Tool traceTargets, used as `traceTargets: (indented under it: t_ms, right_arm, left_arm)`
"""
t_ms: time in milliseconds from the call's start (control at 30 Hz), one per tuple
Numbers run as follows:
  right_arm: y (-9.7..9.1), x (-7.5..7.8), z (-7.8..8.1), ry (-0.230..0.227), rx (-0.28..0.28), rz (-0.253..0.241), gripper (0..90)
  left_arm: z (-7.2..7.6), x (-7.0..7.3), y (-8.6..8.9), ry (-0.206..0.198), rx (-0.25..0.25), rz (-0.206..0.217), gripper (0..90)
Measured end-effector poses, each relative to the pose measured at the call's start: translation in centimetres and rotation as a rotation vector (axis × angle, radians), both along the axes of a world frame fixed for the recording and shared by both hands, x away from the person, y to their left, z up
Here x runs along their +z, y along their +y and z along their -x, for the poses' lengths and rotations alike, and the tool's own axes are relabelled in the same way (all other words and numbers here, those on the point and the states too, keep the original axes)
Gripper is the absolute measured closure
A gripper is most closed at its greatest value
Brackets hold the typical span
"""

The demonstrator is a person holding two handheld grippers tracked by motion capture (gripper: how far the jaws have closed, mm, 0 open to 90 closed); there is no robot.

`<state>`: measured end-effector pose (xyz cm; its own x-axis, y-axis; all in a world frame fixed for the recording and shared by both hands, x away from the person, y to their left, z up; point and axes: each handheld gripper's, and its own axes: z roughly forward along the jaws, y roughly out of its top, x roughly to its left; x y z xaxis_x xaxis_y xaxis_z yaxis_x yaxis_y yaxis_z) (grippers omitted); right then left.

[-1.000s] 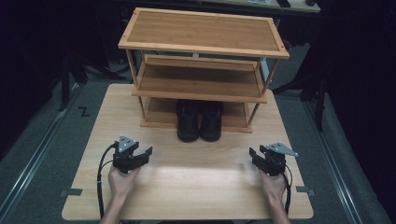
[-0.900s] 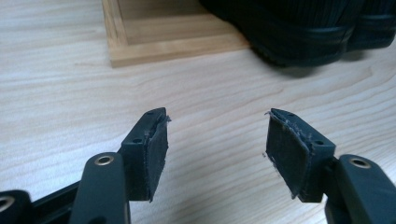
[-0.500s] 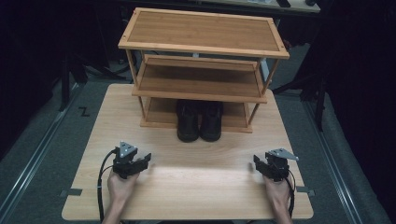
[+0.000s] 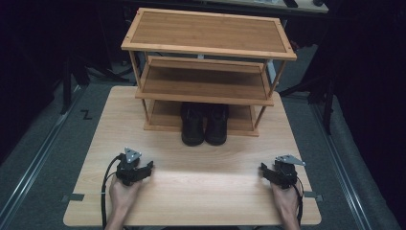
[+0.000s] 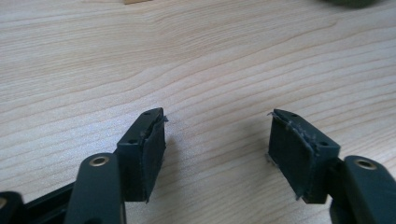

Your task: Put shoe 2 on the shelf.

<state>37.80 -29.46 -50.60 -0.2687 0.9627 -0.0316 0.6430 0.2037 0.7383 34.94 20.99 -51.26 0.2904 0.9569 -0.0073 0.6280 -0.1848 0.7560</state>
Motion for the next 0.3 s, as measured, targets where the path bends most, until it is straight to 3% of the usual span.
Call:
traceTargets:
  t_ms: [300]
  right_arm:
    - [-0.04, -0.03, -0.07, 0.007, -0.003, -0.006, 34.0]
  left_arm:
    - [-0.08, -0.02, 0.00, 0.006, 0.005, 0.001, 32.3]
